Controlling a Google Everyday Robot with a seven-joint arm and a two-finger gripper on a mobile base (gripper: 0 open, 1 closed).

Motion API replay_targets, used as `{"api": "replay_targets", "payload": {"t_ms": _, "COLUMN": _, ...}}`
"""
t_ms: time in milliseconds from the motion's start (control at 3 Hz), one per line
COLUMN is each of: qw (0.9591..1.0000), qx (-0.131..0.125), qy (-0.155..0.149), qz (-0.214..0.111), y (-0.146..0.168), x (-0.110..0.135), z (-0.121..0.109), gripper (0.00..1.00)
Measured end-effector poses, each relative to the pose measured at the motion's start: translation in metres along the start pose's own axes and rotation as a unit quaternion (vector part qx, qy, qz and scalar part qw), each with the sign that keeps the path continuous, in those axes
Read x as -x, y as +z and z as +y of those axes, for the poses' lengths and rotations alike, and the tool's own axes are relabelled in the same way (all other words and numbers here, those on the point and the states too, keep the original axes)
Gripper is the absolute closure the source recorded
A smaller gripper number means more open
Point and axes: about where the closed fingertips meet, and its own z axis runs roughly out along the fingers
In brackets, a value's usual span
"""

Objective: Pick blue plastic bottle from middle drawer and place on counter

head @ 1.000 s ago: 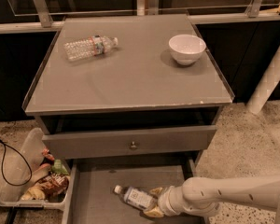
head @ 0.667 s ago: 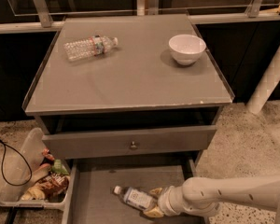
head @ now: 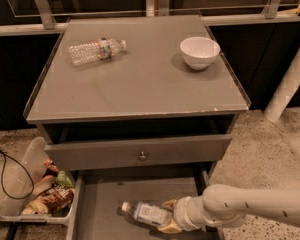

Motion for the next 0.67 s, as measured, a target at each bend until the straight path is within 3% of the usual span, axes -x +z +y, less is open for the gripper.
{"api": "replay_targets", "payload": {"t_ms": 333, "qw": 0.9986, "qx": 0.009, "qy": -0.051, "qz": -0.007, "y": -0.053, "x": 0.02, "z": 0.014, "gripper": 1.0}}
{"api": "replay_targets", "payload": {"t_ms": 667, "qw": 0.9951, "qx": 0.0, "qy": -0.097, "qz": -0.015, "y": -0.113, "x": 0.046, "z": 0.024, "gripper": 1.0}}
